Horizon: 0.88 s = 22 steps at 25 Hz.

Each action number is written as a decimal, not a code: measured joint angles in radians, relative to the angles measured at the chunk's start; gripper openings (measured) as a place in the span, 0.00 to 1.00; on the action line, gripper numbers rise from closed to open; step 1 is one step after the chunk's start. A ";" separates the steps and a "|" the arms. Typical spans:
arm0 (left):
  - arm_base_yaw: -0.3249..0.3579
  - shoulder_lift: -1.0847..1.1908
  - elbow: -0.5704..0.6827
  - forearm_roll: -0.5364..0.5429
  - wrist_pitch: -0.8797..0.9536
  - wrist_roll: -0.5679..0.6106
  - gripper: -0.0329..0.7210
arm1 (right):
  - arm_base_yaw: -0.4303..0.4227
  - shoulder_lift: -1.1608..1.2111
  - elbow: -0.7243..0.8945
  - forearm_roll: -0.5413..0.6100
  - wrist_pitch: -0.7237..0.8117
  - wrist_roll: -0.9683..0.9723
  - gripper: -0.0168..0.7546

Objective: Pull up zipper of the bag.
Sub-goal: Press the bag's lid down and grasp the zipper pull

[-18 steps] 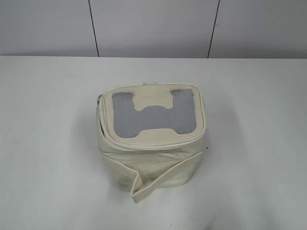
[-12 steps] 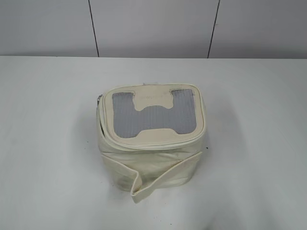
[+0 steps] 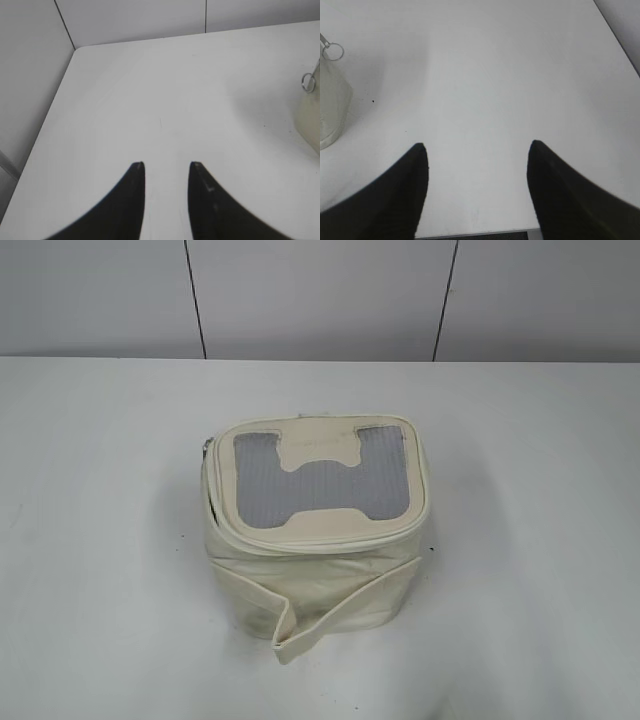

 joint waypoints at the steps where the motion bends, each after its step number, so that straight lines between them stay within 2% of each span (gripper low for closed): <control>1: 0.000 0.000 0.000 0.000 0.000 0.000 0.36 | 0.000 0.000 0.000 0.000 0.000 0.000 0.66; 22: 0.000 0.000 0.000 0.000 0.000 0.000 0.36 | 0.000 0.000 0.000 0.000 0.000 0.000 0.66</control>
